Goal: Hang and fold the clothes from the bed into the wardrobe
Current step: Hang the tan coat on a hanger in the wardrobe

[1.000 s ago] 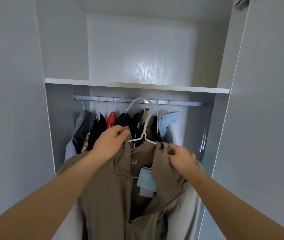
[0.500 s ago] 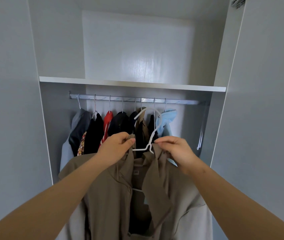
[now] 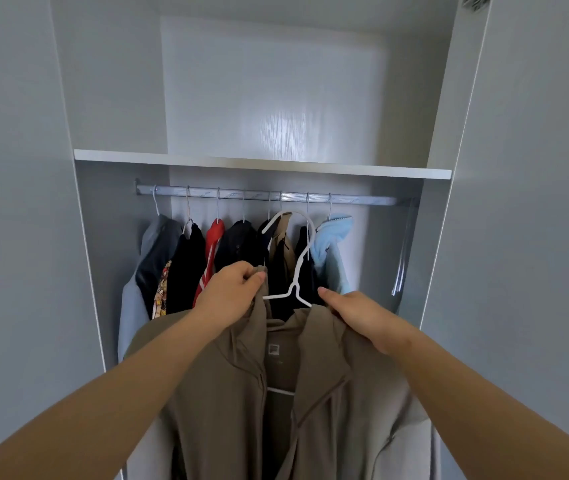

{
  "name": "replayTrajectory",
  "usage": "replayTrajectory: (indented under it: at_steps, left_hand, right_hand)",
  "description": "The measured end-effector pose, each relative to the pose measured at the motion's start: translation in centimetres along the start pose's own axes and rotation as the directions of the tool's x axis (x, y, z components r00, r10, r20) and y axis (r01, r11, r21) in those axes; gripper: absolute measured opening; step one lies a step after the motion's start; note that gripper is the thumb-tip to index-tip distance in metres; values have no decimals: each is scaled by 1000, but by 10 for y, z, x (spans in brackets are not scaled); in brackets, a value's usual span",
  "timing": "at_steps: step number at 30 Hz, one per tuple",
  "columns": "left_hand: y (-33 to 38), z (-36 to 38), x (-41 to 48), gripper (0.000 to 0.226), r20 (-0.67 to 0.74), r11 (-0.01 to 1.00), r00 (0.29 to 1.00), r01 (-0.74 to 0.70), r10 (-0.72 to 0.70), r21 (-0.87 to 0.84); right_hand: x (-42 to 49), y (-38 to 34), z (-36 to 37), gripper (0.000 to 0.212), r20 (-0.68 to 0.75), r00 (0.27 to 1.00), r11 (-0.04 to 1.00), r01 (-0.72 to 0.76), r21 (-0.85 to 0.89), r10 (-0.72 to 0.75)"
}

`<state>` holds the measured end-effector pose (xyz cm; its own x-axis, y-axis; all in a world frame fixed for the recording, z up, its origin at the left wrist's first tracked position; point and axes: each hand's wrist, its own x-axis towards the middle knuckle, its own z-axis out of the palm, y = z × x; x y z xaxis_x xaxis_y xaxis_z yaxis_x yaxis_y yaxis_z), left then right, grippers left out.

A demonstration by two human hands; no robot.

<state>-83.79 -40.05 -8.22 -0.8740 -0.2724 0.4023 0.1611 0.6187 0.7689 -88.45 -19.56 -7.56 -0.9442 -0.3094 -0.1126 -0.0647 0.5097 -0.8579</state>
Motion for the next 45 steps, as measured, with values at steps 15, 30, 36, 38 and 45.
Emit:
replayTrajectory:
  at_steps: [15,30,36,38,45]
  left_hand:
    - [20,35,-2,29,399,991,916,-24,-30,129]
    - [53,147,1,13,215,985,975,91,-58,-146]
    - [57,187,5,25,236,968,961,188,-145,-168]
    - [55,197,6,27,247,969,956,198,-157,-151]
    - [51,221,10,29,235,965,950,237,-206,-116]
  right_hand:
    - [-18,31,-14,30,-117,991,972,-35,232,64]
    - [-74,110,-101,24,-244,931,927,-184,328,271]
    - [-86,137,-126,22,-224,903,888,-268,374,367]
    - [-88,147,-132,21,-244,890,881,-276,384,386]
    - [-73,163,-138,25,-260,877,845,-249,474,404]
